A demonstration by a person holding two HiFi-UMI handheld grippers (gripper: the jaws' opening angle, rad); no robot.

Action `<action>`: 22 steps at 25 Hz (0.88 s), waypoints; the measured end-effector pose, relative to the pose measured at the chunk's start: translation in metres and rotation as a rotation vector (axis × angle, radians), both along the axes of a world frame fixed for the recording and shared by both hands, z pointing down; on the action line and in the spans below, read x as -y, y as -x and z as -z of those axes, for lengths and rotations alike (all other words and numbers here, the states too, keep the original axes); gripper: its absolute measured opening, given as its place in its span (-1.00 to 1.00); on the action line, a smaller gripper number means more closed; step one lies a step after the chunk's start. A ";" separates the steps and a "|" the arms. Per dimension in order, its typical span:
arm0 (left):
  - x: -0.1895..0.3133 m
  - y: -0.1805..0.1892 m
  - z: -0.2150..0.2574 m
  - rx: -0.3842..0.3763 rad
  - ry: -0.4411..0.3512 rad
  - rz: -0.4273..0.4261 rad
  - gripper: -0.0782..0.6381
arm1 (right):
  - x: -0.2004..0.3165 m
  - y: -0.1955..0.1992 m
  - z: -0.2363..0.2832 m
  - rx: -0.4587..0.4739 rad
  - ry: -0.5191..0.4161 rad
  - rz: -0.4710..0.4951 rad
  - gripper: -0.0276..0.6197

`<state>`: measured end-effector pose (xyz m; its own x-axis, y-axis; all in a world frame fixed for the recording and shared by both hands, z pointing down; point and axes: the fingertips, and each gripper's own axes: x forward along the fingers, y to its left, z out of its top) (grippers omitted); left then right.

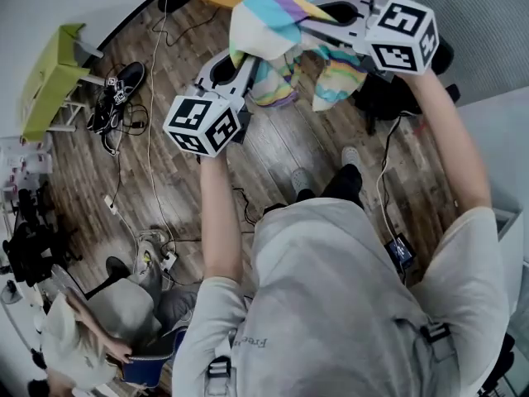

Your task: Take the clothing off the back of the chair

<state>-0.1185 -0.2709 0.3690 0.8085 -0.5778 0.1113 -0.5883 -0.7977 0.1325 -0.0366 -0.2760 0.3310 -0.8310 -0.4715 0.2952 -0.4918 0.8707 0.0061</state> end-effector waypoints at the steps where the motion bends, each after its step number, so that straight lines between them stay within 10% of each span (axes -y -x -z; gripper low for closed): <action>1: 0.000 0.002 -0.003 0.000 0.008 0.004 -0.60 | 0.001 -0.001 -0.007 0.002 0.016 -0.013 -0.72; 12: -0.038 0.019 -0.098 0.051 0.130 0.060 -0.60 | -0.038 0.009 -0.120 0.205 0.180 -0.180 -0.72; 22: -0.066 0.002 -0.179 0.120 0.290 0.038 -0.60 | -0.069 -0.006 -0.207 0.179 0.343 -0.254 -0.72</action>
